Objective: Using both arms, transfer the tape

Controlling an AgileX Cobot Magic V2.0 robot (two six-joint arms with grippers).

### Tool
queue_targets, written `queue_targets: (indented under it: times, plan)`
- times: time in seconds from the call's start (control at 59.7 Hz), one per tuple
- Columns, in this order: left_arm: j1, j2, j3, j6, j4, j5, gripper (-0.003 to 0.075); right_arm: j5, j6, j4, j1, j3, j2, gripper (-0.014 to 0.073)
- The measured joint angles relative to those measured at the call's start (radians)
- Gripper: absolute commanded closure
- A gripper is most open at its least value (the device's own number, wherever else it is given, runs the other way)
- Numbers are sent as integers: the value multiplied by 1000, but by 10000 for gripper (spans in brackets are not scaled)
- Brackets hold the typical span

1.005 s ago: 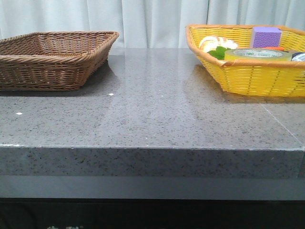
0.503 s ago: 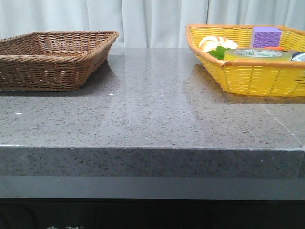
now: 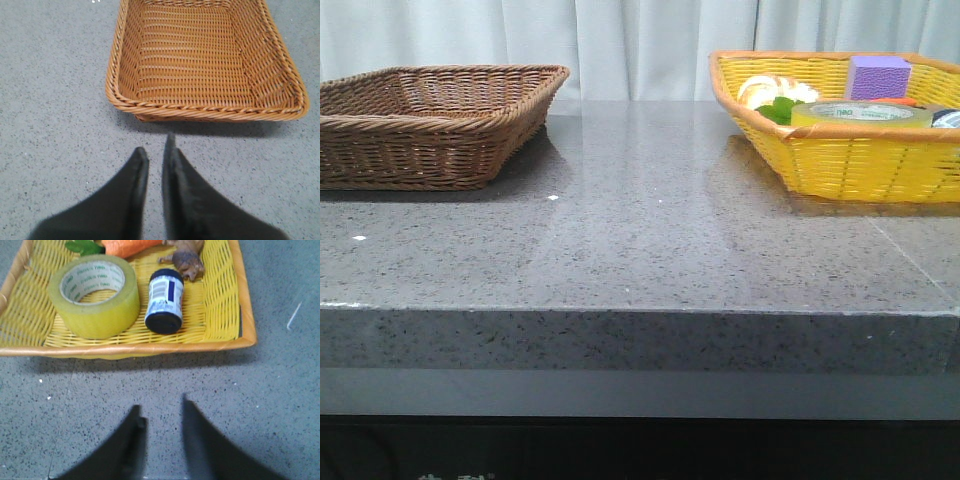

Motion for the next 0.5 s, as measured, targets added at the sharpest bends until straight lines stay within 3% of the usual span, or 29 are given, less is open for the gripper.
queue_targets:
  times: [0.05, 0.101, 0.285, 0.503]
  plan:
    - [0, 0, 0, 0, 0, -6, 278, 1, 0, 0, 0, 0, 13, 27]
    - [0, 0, 0, 0, 0, -11, 234, 2, -2, 0, 0, 0, 26, 17]
    - [-21, 0, 0, 18, -24, -24, 248, 54, -4, 2, 0, -67, 118, 60]
    - [-175, 0, 0, 57, -50, -41, 248, 129, -95, 35, 24, -256, 309, 109]
